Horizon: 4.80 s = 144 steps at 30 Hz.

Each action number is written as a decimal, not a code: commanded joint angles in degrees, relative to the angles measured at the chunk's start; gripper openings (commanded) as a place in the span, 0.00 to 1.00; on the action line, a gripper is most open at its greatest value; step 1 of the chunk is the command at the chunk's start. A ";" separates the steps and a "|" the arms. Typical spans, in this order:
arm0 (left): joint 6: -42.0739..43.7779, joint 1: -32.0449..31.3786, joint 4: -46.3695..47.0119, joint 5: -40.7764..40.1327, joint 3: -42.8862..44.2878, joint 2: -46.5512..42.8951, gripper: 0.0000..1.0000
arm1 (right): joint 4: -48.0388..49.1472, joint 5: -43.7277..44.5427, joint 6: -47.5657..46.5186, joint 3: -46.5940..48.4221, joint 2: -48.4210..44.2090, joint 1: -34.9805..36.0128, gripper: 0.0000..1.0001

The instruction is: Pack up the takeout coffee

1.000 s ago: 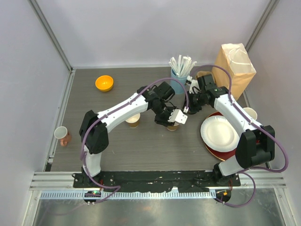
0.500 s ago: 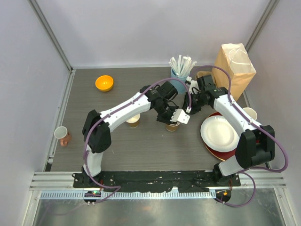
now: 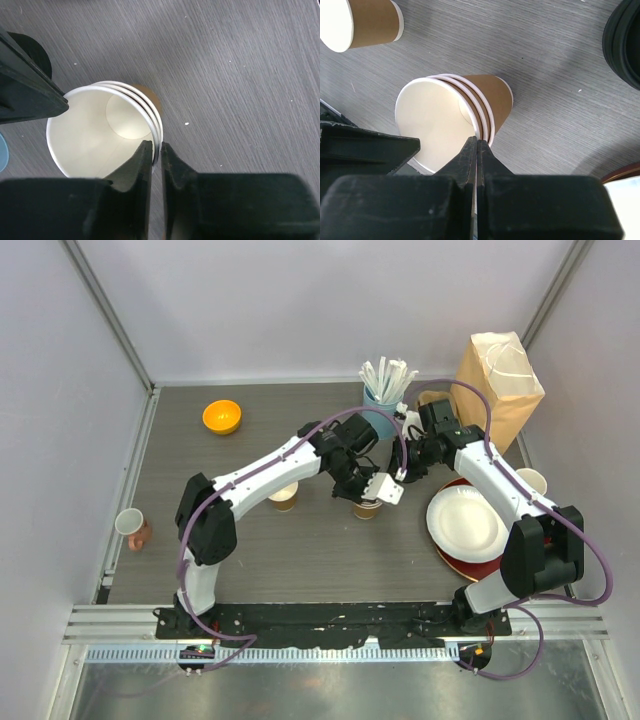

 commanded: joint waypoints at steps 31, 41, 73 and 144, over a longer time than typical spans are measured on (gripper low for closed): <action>-29.53 -1.53 19.50 -11.34 -2.67 -1.55 0.00 | 40.43 2.88 35.20 -33.34 -25.50 -3.07 0.48; -28.82 -2.59 19.41 -11.95 -2.58 -1.19 0.00 | 47.38 1.57 38.46 -35.46 -23.58 -3.16 0.40; -28.21 -4.08 18.27 -12.92 -2.05 -0.84 0.00 | 52.57 2.45 42.07 -40.47 -24.46 -3.60 0.33; -25.66 6.29 18.97 -10.28 -24.72 -13.94 0.00 | 24.44 10.00 19.13 -19.99 -26.48 -4.04 0.34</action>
